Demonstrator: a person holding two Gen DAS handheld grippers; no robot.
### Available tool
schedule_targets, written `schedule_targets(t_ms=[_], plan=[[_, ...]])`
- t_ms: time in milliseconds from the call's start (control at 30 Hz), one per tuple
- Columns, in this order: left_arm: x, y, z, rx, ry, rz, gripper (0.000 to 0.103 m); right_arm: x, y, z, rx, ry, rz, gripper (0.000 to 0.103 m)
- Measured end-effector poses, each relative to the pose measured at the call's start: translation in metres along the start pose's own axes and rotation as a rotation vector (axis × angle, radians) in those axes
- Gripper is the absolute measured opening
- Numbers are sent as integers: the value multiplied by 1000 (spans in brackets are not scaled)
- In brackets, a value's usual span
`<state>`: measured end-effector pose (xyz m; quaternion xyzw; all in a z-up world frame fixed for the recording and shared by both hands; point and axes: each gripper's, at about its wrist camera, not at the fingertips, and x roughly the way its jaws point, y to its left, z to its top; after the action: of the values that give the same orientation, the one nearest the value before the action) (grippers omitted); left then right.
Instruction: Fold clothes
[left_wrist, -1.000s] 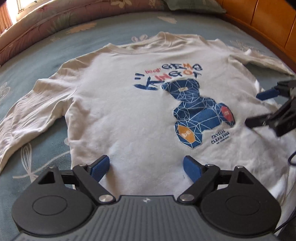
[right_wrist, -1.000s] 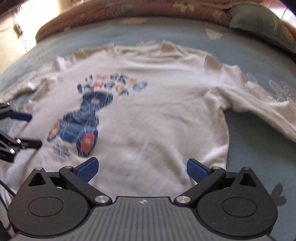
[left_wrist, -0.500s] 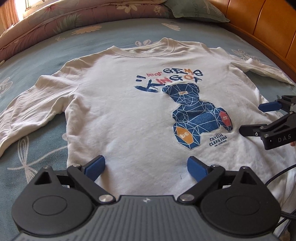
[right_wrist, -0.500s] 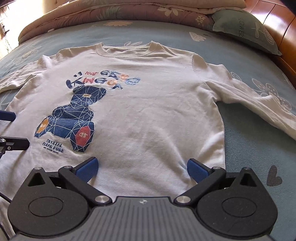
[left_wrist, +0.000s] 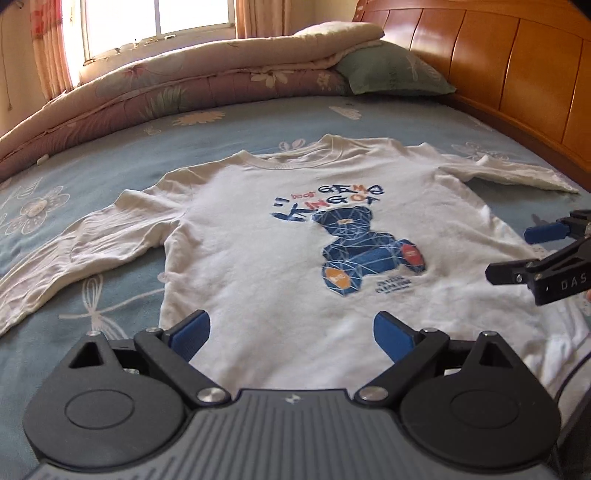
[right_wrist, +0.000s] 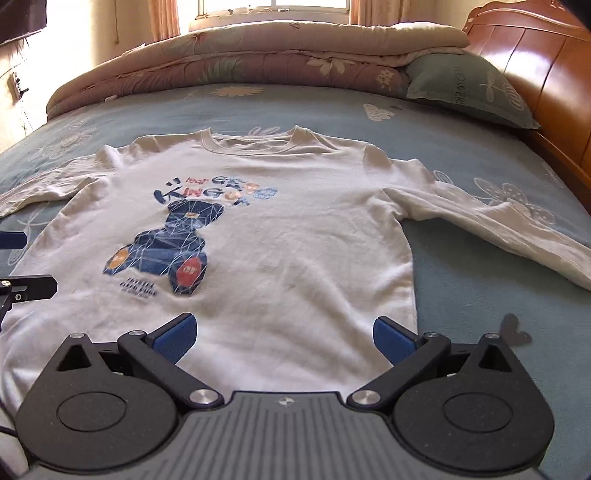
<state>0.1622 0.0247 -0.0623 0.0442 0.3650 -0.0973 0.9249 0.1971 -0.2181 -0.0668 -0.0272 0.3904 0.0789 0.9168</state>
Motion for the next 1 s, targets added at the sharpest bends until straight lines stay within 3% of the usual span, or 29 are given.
schedule_targets(t_ms=[100,200,267,367,533,633,733,800,900,967,1000], plan=[[-21,-17,-17,-21,27,-1,95,-23,10,-19,18,17,5,103],[-23,-33,-36,15,17,20,95,-20,20,-37,13,49,-10,103],[-17,-34,-46,-14,38,19,95,-16,26,-48,18,67,-14,103],[-14,-31,-64,-73,75,19,95,-20,31,-68,11,4,-36,103],[-37,-31,-89,-79,60,11,96,-29,27,-86,-23,-54,-24,103],[-44,-27,-87,-81,74,-8,96,-36,26,-93,-14,-64,-27,103],[-45,-18,-75,-124,42,-9,96,-46,23,-87,45,-21,-9,103],[-37,-13,-69,-155,52,-1,96,-57,25,-86,53,-80,43,103],[-31,-16,-73,-153,69,21,96,-53,35,-87,-19,-71,65,103],[-27,-19,-76,-151,80,36,96,-41,37,-93,-43,-2,52,103],[-30,-18,-79,-137,82,42,97,-45,33,-98,-35,-32,70,103]])
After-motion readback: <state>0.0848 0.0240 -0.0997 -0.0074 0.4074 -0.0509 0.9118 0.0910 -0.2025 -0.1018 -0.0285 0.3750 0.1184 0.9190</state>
